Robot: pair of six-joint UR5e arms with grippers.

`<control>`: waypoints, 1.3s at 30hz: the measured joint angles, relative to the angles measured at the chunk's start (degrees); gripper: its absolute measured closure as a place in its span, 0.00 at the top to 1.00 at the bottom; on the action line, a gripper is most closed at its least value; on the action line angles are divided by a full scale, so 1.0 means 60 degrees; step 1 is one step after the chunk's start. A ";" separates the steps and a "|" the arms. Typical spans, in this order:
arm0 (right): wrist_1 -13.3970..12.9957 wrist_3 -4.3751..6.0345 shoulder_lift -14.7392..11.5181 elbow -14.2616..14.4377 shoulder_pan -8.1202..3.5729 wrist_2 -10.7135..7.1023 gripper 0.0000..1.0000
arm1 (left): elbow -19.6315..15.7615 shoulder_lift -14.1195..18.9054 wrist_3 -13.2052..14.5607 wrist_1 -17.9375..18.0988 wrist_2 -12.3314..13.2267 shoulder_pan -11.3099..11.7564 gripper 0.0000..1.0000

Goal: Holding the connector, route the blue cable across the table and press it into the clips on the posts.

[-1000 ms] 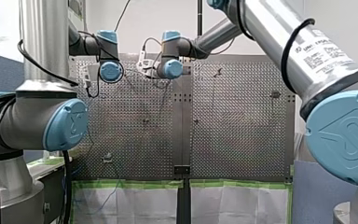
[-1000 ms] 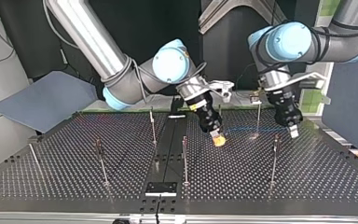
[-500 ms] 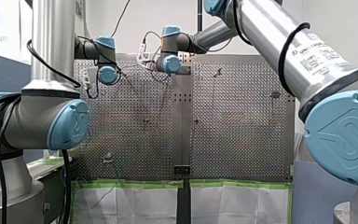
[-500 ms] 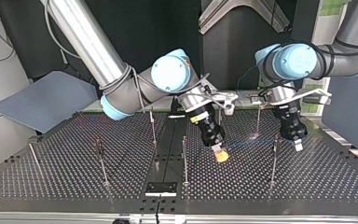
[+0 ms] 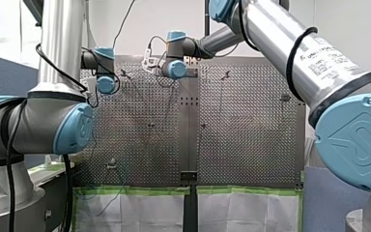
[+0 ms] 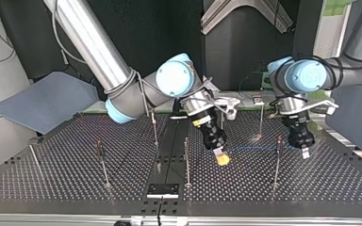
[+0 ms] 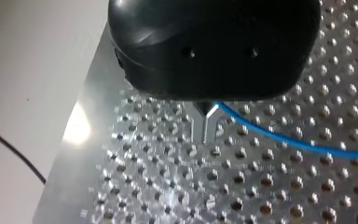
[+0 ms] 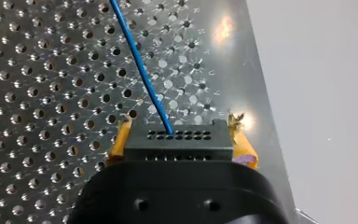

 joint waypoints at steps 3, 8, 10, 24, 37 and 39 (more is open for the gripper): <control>0.0010 -0.0007 0.0019 -0.0001 -0.0001 0.0068 0.00 | 0.0004 -0.0017 -0.0107 0.0020 0.0226 0.0092 0.00; 0.0073 -0.0010 0.0036 0.0002 -0.0014 0.0182 0.00 | 0.0005 -0.0014 -0.0485 -0.0044 0.0398 0.0060 0.21; 0.0117 -0.0014 0.0039 0.0001 -0.0028 0.0260 0.00 | 0.0003 -0.0014 -0.0666 -0.0151 0.0418 0.0030 0.38; 0.0685 -0.0066 0.0056 0.0003 -0.0023 0.0742 0.00 | -0.0009 0.0164 -0.0898 -0.1260 0.0102 -0.0102 1.00; 0.0943 -0.0113 0.0069 0.0003 0.0011 0.0944 0.00 | -0.0665 0.1267 -0.1685 -0.2434 0.0441 -0.0236 1.00; 0.0955 -0.0116 0.0070 0.0003 0.0017 0.0963 0.00 | -0.0771 0.1454 -0.1718 -0.2624 0.0533 -0.0250 1.00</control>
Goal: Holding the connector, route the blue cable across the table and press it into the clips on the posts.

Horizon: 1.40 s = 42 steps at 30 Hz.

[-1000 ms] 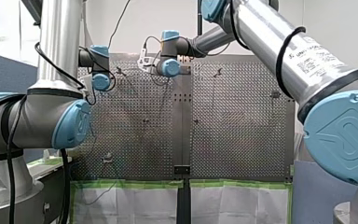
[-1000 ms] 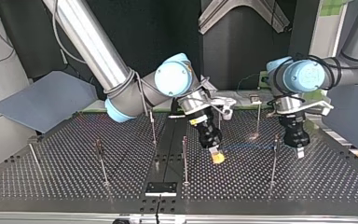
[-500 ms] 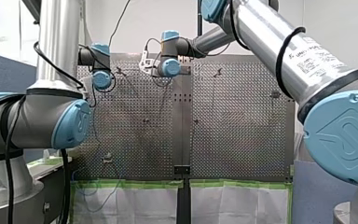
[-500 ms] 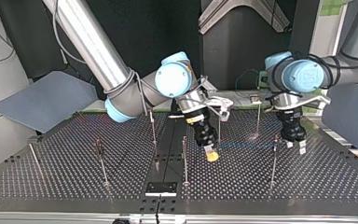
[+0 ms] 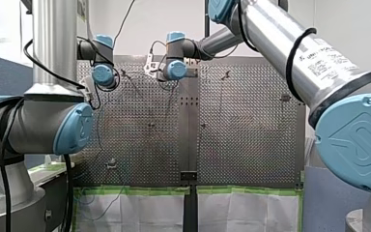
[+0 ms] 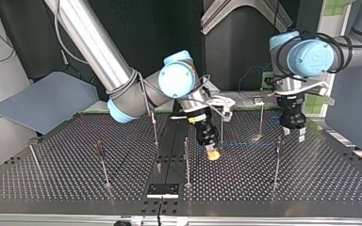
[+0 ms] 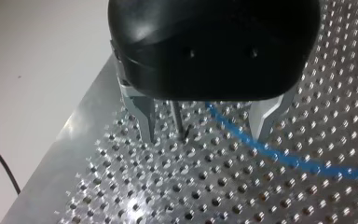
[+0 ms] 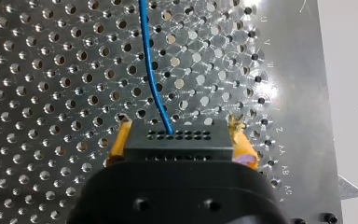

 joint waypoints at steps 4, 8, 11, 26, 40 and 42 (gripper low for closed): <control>0.0071 -0.0003 0.0001 0.0000 0.0006 0.0034 0.00 | -0.0134 0.0323 0.0008 -0.0323 0.0197 -0.0047 1.00; 0.0127 -0.0004 0.0001 0.0000 0.0008 0.0115 0.00 | -0.0204 0.0671 0.0061 -0.0669 0.0290 -0.0119 1.00; 0.0147 -0.0005 0.0009 0.0000 0.0008 0.0149 0.00 | -0.0239 0.0928 0.0101 -0.0928 0.0320 -0.0185 1.00; 0.0228 -0.0005 0.0045 0.0000 -0.0004 0.0194 0.00 | -0.0295 0.1691 0.1167 -0.1944 0.0520 -0.0674 1.00; 0.0242 -0.0004 0.0050 -0.0001 -0.0049 0.0191 0.00 | -0.0289 0.1145 0.2121 -0.1262 0.1301 -0.1070 1.00; 0.0243 -0.0004 0.0051 -0.0001 -0.0051 0.0192 0.00 | -0.0275 0.1138 0.2117 -0.1103 0.1307 -0.1122 1.00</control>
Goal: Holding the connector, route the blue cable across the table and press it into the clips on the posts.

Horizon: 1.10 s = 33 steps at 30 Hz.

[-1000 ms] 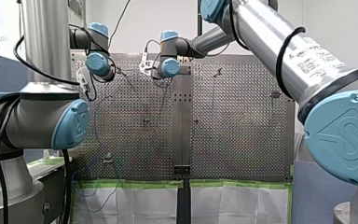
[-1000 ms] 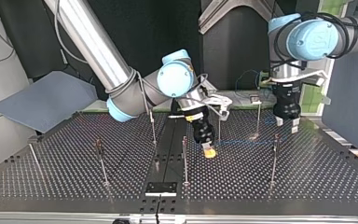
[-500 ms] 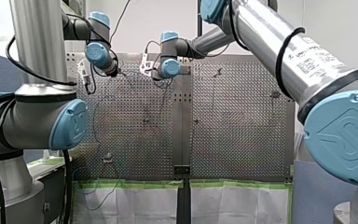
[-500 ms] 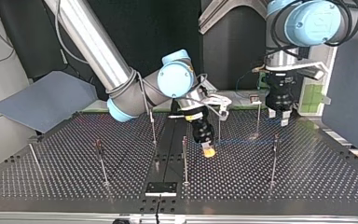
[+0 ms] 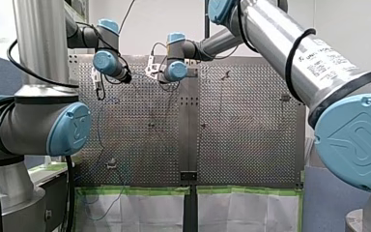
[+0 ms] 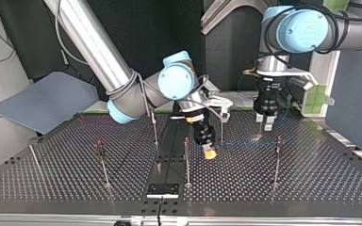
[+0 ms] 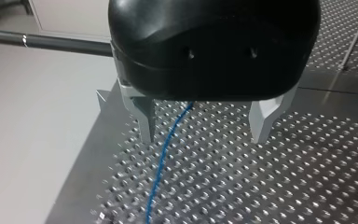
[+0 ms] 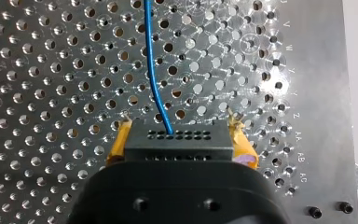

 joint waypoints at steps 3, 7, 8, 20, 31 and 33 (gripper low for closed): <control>-0.0007 0.0000 0.0004 0.0000 0.0001 0.0002 0.00 | 0.0045 -0.0026 -0.0026 0.0222 0.0003 -0.0074 1.00; -0.0013 0.0000 0.0009 0.0000 -0.0006 -0.0003 0.00 | 0.0239 -0.0185 -0.0042 0.0386 -0.0037 -0.0200 1.00; -0.0014 0.0000 0.0008 0.0000 -0.0008 -0.0004 0.00 | 0.0301 -0.0234 -0.0034 0.0416 -0.0075 -0.0238 1.00; -0.0007 -0.0001 0.0009 -0.0003 -0.0013 -0.0012 0.00 | 0.1152 -0.1289 0.0242 0.0644 -0.1020 -0.0632 1.00; -0.0001 0.0000 0.0009 -0.0001 -0.0014 -0.0013 0.00 | 0.1406 -0.1913 0.0160 0.1223 -0.1063 -0.0706 1.00; -0.0001 0.0000 0.0009 -0.0002 -0.0013 -0.0013 0.00 | 0.1415 -0.2018 0.0155 0.1293 -0.1070 -0.0700 1.00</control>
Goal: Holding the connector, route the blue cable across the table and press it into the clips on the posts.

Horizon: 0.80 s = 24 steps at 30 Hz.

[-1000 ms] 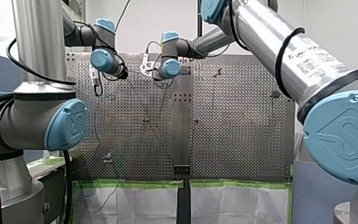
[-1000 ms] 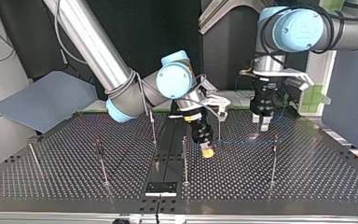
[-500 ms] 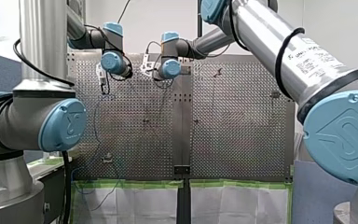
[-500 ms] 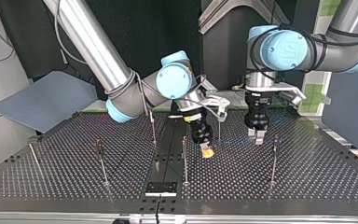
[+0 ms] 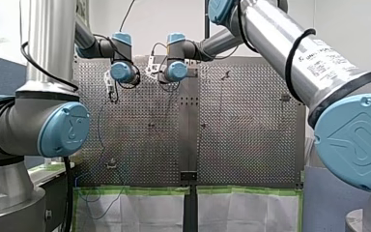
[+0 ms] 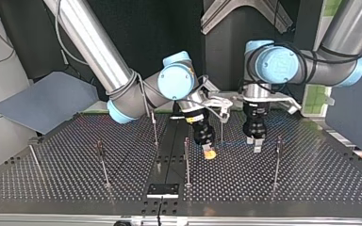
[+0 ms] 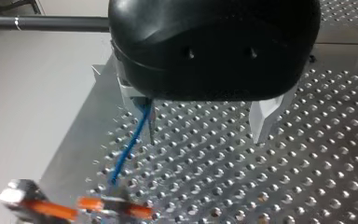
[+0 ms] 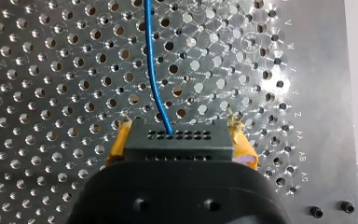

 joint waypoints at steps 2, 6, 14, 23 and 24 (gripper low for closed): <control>-0.0001 0.0000 0.0000 0.0000 -0.0001 -0.0003 0.00 | 0.0002 -0.0047 -0.0003 0.0056 -0.0008 0.0014 1.00; 0.0000 0.0000 0.0000 0.0001 -0.0009 -0.0009 0.00 | 0.0016 -0.0079 -0.0018 0.0121 -0.0004 0.0077 1.00; 0.0001 0.0002 0.0001 0.0002 -0.0025 -0.0015 0.00 | 0.0017 -0.0083 -0.0302 0.0121 -0.0040 0.0071 0.34; 0.0003 0.0019 0.0001 0.0002 -0.0030 -0.0015 0.00 | 0.0004 -0.0082 -0.0436 -0.0094 -0.0429 0.0004 0.00; 0.0006 0.0021 0.0001 0.0001 -0.0030 -0.0015 0.00 | -0.0001 -0.0083 -0.0446 -0.0132 -0.0453 -0.0006 0.00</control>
